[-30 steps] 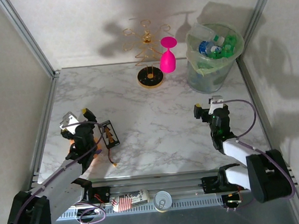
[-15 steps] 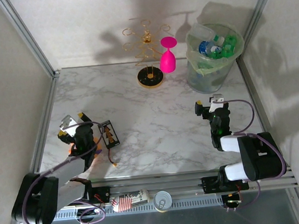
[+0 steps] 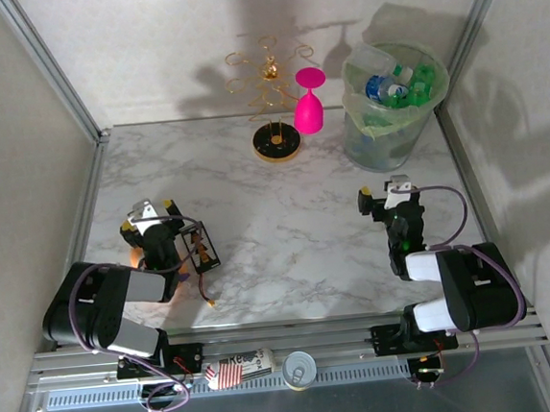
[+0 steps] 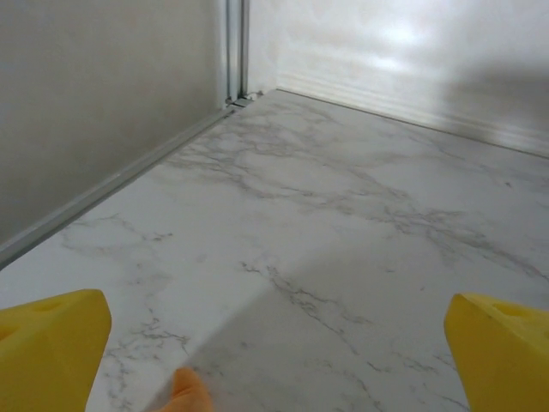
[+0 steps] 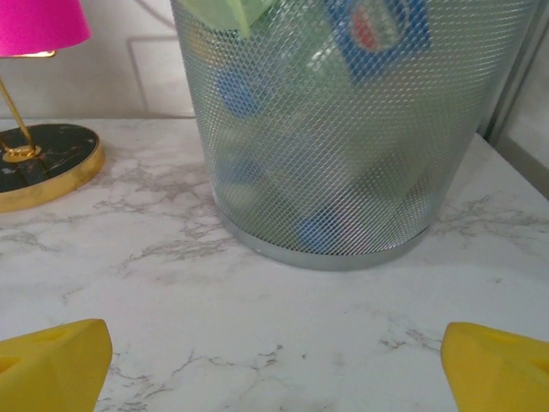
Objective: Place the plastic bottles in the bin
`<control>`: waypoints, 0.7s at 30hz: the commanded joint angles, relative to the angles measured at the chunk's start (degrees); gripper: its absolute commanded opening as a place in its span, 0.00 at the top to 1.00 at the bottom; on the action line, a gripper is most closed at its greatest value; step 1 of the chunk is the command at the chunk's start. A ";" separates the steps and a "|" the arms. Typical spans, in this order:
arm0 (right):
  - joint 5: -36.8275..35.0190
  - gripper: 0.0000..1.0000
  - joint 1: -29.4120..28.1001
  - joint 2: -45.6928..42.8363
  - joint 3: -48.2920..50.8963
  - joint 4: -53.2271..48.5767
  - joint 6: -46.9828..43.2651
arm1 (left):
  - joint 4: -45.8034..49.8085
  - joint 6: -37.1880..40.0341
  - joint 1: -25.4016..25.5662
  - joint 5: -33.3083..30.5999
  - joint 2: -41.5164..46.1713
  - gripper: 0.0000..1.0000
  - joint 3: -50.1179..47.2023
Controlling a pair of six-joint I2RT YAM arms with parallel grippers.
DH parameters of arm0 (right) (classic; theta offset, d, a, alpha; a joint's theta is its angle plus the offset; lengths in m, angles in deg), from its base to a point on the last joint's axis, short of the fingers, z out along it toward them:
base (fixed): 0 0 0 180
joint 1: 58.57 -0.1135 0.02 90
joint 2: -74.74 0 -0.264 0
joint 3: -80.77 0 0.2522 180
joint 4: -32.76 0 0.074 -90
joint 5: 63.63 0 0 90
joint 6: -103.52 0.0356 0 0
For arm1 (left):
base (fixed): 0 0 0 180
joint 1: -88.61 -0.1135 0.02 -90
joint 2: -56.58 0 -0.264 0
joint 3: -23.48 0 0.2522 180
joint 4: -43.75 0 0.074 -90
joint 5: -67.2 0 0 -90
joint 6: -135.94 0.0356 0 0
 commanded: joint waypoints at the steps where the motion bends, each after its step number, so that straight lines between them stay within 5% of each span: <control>1: -3.14 0.01 0.89 -0.41 1.79 7.31 -0.75 | -7.06 -0.09 -2.58 8.03 -1.32 0.00 -0.90; 7: 5.18 0.01 -0.05 -2.36 -1.72 -4.23 0.99 | -9.67 -1.23 -3.93 9.18 -2.76 0.00 -1.81; 21: 8.42 0.01 4.68 -2.78 1.02 1.15 5.18 | -10.25 -1.02 -3.85 8.92 -3.04 0.00 -1.85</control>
